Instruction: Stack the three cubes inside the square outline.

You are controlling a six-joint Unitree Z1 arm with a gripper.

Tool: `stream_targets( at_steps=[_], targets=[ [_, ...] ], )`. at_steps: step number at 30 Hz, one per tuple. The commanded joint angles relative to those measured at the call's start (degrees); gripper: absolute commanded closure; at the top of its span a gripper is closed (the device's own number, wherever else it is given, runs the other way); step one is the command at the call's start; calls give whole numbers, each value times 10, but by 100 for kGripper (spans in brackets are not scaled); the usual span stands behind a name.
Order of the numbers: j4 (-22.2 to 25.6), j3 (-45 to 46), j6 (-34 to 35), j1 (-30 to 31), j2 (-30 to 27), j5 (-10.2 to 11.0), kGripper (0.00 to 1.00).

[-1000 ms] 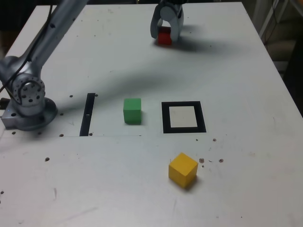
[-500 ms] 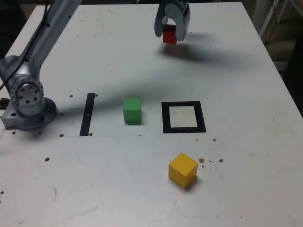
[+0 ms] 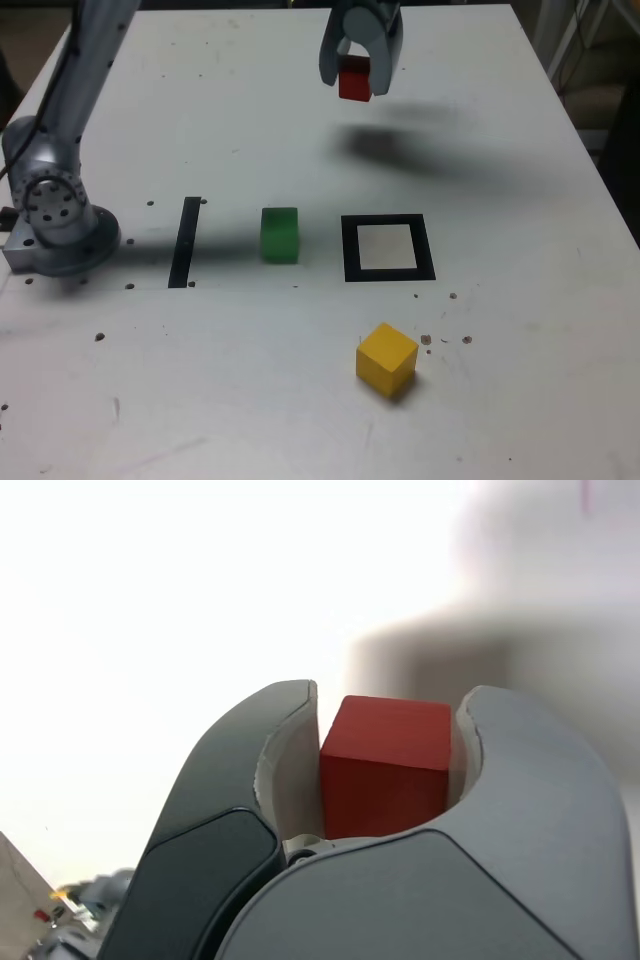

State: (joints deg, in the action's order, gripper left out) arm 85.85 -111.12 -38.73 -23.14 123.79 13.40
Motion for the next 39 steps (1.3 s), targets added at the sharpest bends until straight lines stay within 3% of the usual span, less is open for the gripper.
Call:
stream_targets(
  at_steps=[1,7,16,28,39],
  targets=[
    [-2,16,23,19,-19,-6,63],
    [-2,54,93,76,-53,-25,63],
    [-2,93,208,144,-76,-72,63],
    [-4,107,321,219,-77,-90,63],
    [-58,145,383,253,-59,-114,63]
  ],
)
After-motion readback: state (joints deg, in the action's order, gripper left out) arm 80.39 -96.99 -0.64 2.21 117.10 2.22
